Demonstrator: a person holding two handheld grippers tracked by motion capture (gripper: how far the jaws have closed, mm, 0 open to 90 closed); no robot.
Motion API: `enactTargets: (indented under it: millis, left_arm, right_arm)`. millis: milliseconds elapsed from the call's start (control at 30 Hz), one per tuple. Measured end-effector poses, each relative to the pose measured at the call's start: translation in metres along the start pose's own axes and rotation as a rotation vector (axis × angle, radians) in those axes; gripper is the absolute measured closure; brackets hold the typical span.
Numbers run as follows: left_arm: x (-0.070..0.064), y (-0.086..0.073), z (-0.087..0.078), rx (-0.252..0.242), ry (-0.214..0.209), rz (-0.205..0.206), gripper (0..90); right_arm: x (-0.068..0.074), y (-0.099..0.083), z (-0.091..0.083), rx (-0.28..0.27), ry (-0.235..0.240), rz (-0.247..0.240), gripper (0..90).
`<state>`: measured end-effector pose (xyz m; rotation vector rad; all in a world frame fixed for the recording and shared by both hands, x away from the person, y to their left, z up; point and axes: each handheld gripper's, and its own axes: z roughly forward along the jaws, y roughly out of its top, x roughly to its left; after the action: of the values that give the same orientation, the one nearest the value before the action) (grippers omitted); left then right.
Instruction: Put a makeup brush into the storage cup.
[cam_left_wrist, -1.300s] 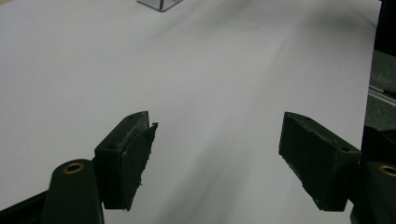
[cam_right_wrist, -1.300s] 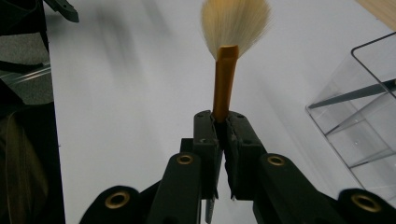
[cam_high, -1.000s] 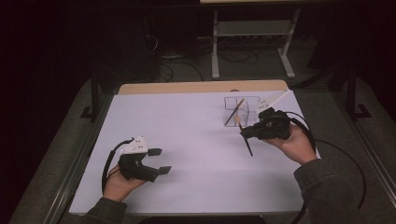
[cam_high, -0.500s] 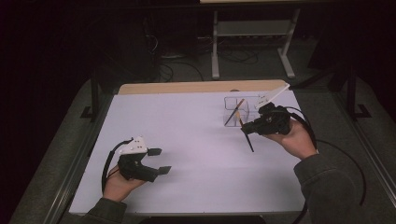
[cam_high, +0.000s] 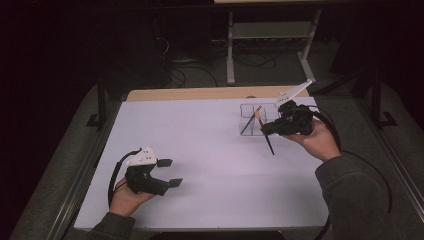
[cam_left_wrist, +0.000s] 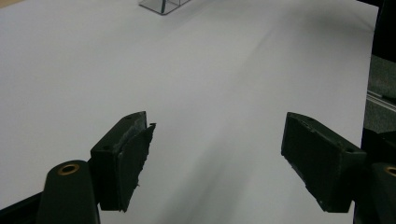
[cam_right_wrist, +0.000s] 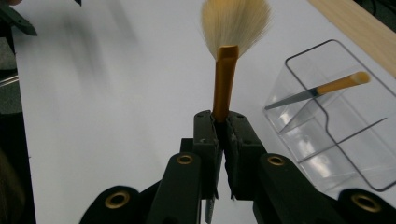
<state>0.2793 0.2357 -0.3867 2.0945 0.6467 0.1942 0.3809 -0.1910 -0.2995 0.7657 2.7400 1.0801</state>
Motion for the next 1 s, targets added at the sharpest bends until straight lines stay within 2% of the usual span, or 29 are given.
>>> enactTargets:
  millis: [33,400,433,467,1000]
  left_arm:
    - [0.000,0.000,0.000,-0.002,0.000,0.001,22.8]
    - [0.001,0.000,-0.001,-0.005,-0.004,0.003,22.7]
    - [0.001,0.000,-0.001,-0.005,-0.004,0.004,22.7]
    - [0.001,0.000,0.000,-0.005,-0.004,0.003,22.7]
    - [0.003,-0.001,-0.002,-0.007,-0.011,0.003,22.4]
  right_arm:
    - [-0.002,0.000,-0.001,-0.003,-0.004,-0.009,83.0]
    - [-0.015,0.009,-0.010,-0.006,-0.037,0.017,83.0]
    - [-0.017,0.009,-0.009,-0.011,-0.040,0.007,83.0]
    - [-0.017,0.011,-0.010,-0.006,-0.040,0.019,83.0]
    - [-0.035,0.033,-0.002,0.008,-0.074,0.020,82.9]
